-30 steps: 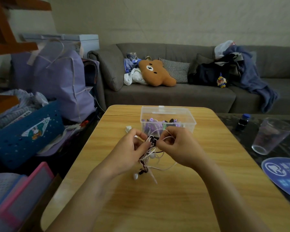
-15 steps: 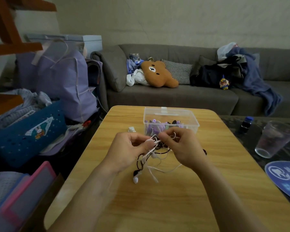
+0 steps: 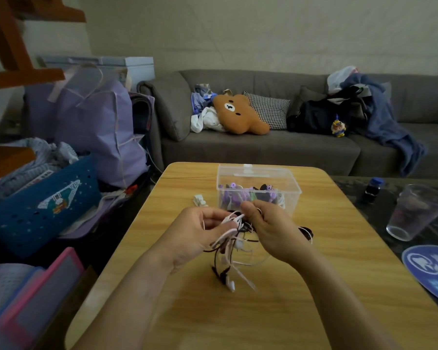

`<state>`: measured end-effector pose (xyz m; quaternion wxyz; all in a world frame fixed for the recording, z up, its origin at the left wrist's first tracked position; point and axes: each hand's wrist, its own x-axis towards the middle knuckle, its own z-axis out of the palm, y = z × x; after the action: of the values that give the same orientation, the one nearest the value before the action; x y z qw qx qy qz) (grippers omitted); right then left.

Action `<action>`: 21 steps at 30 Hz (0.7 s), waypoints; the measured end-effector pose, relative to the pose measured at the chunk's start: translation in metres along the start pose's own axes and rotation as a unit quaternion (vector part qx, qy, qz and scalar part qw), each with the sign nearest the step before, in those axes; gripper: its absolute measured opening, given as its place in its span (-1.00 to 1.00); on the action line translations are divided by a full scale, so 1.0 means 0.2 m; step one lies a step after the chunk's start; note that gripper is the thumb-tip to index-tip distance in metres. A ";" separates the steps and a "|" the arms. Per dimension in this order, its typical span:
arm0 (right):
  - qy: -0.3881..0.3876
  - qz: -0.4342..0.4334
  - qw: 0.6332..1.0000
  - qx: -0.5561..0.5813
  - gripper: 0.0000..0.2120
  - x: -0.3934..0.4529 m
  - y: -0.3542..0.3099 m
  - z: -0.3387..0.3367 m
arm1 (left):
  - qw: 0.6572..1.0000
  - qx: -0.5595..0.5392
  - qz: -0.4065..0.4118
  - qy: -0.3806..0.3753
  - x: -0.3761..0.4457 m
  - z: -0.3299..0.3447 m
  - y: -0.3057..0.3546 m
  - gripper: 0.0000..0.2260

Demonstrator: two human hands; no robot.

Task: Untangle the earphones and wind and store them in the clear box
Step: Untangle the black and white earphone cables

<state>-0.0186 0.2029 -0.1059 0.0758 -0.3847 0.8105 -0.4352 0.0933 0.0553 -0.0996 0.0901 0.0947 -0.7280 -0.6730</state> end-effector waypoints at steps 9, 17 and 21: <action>0.029 0.056 0.996 0.068 -0.52 0.00 -0.01 0.00 | 0.991 0.126 0.018 0.050 0.02 0.00 -0.05 -0.84; 0.069 0.075 0.986 0.135 -0.47 0.01 0.01 -0.08 | 0.972 0.105 0.050 0.203 0.05 -0.07 -0.03 -0.92; -0.029 0.101 0.989 0.108 -0.47 -0.02 0.00 -0.12 | 0.961 0.092 0.062 0.252 0.04 -0.11 -0.02 -0.89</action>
<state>-0.0274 0.2212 -0.0924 0.1840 -0.3033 0.7907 -0.4990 0.0908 0.0318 -0.1021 0.3031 0.2233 -0.7453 -0.5502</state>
